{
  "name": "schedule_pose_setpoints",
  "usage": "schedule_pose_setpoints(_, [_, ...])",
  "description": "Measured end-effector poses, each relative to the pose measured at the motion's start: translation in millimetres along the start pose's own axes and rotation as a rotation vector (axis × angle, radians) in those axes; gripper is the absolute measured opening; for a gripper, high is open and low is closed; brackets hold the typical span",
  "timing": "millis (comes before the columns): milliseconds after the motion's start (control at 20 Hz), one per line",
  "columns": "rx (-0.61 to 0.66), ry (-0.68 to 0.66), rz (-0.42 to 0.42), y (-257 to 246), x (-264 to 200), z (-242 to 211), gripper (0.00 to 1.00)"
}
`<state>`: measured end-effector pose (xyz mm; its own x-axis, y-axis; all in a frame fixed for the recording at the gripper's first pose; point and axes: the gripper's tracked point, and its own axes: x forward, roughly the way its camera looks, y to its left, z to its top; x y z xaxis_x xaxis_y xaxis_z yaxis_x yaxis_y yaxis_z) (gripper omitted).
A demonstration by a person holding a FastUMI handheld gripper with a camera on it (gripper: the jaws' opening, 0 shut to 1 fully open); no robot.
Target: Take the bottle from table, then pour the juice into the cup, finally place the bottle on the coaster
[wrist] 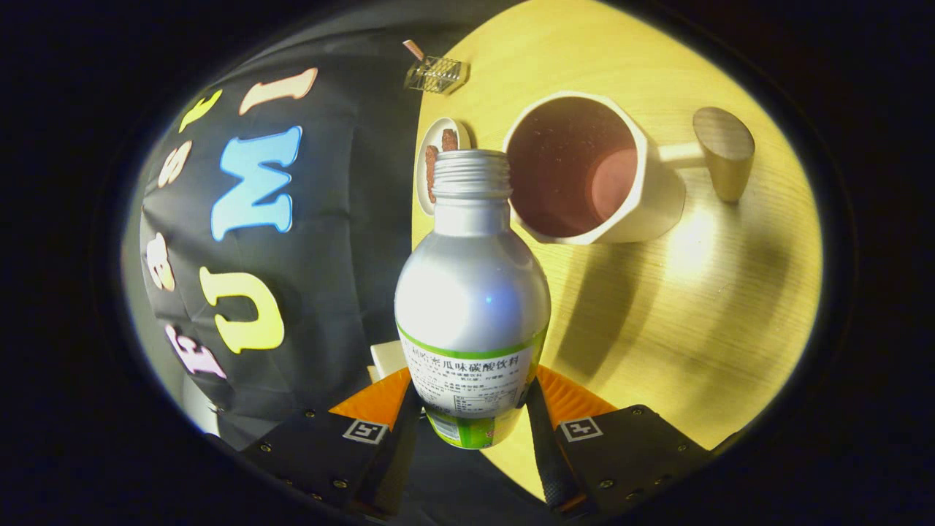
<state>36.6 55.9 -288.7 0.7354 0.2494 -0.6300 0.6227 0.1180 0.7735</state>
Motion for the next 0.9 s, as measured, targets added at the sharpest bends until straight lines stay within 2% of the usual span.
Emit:
schedule_pose_setpoints(350, [-0.239, -0.058, -0.071, -12.4, 0.0, -10.8, 0.71])
schedule_pose_setpoints(700, [-0.541, -0.167, -0.161, -15.8, -3.7, -2.1, 0.71])
schedule_pose_setpoints(900, [-0.679, -0.248, -0.179, -3.7, -1.9, 2.2, 0.71])
